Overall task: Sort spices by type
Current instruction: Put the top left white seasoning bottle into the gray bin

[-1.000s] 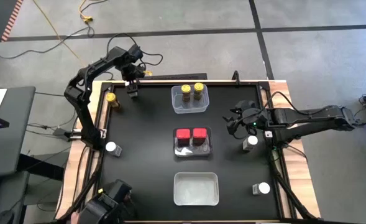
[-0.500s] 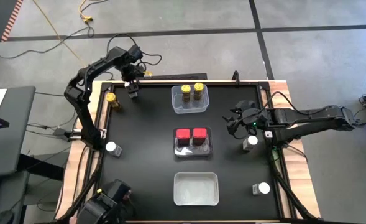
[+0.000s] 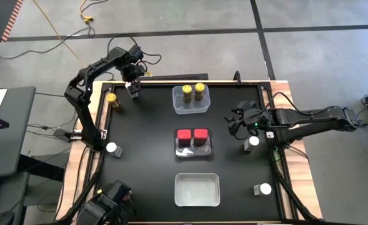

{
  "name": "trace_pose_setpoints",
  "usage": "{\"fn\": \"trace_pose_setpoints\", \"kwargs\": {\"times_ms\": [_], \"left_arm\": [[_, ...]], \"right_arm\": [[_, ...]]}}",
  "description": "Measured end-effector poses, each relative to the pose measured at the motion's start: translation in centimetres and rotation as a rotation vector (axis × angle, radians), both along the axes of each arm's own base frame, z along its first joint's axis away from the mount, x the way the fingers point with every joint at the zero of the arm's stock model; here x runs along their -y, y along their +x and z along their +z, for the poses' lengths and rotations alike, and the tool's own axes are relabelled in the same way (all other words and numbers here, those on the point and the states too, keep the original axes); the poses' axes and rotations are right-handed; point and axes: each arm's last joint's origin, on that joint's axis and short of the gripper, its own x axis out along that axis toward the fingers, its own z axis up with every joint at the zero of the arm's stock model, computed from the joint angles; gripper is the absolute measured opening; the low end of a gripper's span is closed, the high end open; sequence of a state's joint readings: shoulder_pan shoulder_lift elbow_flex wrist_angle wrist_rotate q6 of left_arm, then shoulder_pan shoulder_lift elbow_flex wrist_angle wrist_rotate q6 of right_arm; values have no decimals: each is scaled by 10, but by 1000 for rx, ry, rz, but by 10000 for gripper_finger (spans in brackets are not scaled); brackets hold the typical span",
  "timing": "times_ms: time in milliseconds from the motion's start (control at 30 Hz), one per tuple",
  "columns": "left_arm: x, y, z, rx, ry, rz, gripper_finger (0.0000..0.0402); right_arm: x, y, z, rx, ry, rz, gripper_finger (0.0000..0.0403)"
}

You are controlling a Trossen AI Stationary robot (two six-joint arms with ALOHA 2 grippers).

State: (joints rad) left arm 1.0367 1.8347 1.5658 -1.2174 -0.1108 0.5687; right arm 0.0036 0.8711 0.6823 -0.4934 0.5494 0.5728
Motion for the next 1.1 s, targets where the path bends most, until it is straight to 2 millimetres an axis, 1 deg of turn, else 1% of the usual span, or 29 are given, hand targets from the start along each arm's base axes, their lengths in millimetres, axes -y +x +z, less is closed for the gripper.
{"fn": "trace_pose_setpoints", "kwargs": {"times_ms": [367,667,1100], "left_arm": [[0,0,0,-18,-5,-87,290],[0,0,0,-12,2,-64,329],[-1,-3,0,3,2,60,332]], "right_arm": [[0,0,0,0,1,0,291],[0,0,0,0,0,0,291],[0,0,0,0,1,0,291]]}}
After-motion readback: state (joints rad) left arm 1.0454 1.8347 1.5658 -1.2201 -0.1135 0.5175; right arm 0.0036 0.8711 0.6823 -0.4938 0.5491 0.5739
